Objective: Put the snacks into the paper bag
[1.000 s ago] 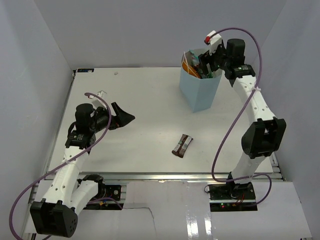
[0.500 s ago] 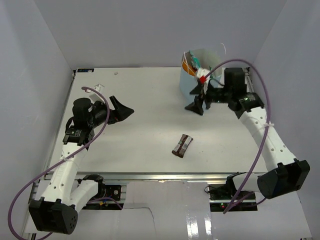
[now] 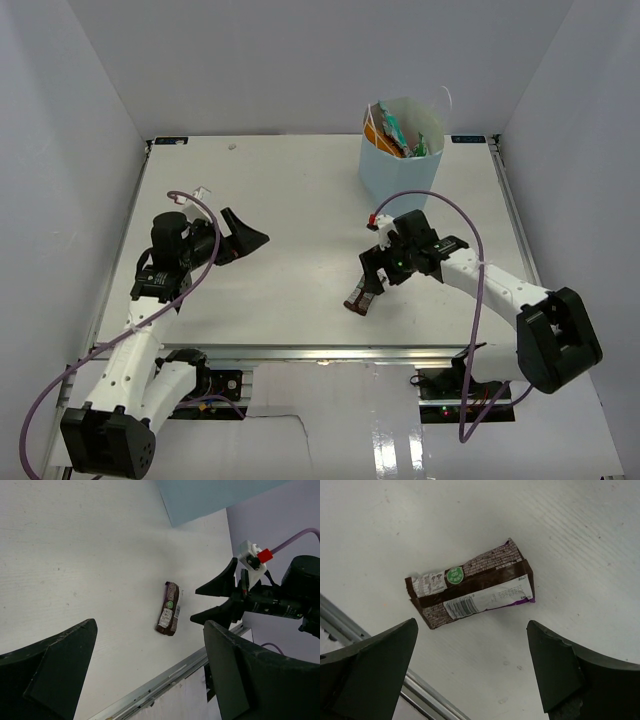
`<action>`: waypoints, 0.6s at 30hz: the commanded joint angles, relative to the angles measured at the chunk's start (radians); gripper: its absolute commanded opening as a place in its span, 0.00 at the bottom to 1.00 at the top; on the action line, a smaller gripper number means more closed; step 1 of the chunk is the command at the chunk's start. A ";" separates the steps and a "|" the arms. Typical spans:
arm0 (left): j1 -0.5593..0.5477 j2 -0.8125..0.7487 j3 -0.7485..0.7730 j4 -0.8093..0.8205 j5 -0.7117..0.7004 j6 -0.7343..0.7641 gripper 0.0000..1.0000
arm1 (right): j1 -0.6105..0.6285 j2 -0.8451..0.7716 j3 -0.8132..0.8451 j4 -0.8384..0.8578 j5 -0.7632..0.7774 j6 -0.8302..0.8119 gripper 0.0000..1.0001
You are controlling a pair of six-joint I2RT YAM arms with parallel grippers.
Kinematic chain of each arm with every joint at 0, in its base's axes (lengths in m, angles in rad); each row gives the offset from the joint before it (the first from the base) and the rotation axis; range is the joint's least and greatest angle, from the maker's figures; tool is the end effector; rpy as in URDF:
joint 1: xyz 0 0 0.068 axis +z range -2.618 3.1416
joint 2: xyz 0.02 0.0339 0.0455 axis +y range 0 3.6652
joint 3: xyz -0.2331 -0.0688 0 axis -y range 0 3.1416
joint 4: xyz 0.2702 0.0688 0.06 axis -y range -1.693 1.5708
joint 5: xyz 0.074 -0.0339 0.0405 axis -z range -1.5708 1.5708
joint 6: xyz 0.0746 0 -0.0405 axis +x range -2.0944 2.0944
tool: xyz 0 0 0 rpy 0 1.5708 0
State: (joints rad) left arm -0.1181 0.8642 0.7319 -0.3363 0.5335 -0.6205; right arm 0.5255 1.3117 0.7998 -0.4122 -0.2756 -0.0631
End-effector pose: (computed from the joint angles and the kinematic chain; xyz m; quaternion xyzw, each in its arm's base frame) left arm 0.2614 -0.0692 0.2522 -0.0706 0.8303 -0.3918 0.3900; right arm 0.2606 0.1746 0.1424 -0.3142 0.8861 0.1989 0.2765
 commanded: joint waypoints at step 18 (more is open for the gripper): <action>-0.003 -0.165 -0.065 -0.052 -0.032 -0.104 0.98 | 0.068 0.268 0.073 0.150 0.088 0.378 0.77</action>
State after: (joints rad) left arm -0.1181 0.7315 0.6674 -0.3763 0.5220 -0.7158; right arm 0.5774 1.5379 0.8158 -0.2646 -0.1654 0.2970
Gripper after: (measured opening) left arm 0.976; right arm 0.785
